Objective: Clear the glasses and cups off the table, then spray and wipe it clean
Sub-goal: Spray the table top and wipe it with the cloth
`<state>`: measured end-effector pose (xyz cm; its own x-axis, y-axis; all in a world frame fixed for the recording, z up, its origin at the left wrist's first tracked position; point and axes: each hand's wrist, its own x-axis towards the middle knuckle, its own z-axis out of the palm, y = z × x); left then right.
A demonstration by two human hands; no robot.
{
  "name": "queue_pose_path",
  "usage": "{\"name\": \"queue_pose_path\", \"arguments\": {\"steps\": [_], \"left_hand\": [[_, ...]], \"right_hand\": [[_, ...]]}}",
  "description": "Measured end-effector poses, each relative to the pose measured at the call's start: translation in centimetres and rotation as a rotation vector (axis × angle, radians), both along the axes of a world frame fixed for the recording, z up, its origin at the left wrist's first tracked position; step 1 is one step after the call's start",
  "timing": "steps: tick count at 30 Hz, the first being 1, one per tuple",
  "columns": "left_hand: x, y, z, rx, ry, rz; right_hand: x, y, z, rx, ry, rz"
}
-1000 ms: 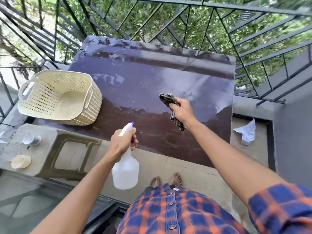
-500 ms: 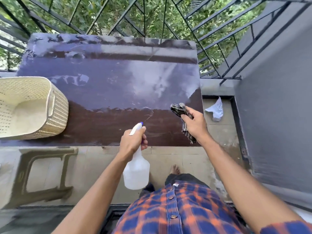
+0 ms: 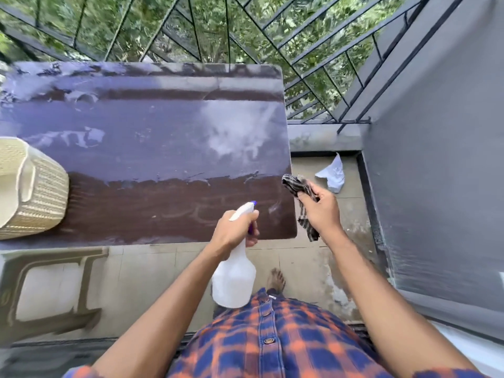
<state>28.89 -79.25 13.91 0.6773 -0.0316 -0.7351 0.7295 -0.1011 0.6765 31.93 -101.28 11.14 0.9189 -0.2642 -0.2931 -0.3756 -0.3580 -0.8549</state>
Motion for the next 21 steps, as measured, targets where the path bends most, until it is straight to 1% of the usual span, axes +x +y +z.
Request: {"name": "queue_pose_path", "arguments": {"steps": [4,8,11,15,19,21], "left_hand": [[-0.8,-2.8,-0.1,0.004,0.023,-0.016],[-1.7,-3.1,-0.2,0.057,0.016,-0.036],[-2.6,-2.0,-0.8,0.103,0.028,-0.051],[-4.1,0.0,-0.7,0.075,0.037,0.023],[-5.5,2.7,-0.5,0.084,0.011,-0.001],[-6.0,3.8,-0.7,0.091,0.023,0.029]], "right_hand": [[-0.8,-2.3,-0.4,0.016,0.013,-0.014],[-1.8,-3.2,-0.3,0.025,0.03,-0.044],[-2.4,-3.3,-0.9,0.047,0.035,-0.039],[-3.2,-2.7,-1.4,0.059,0.058,-0.021],[-3.5,-1.0,-1.4,0.077,0.059,0.019],[-3.5,0.2,-1.2,0.075,0.052,0.053]]}}
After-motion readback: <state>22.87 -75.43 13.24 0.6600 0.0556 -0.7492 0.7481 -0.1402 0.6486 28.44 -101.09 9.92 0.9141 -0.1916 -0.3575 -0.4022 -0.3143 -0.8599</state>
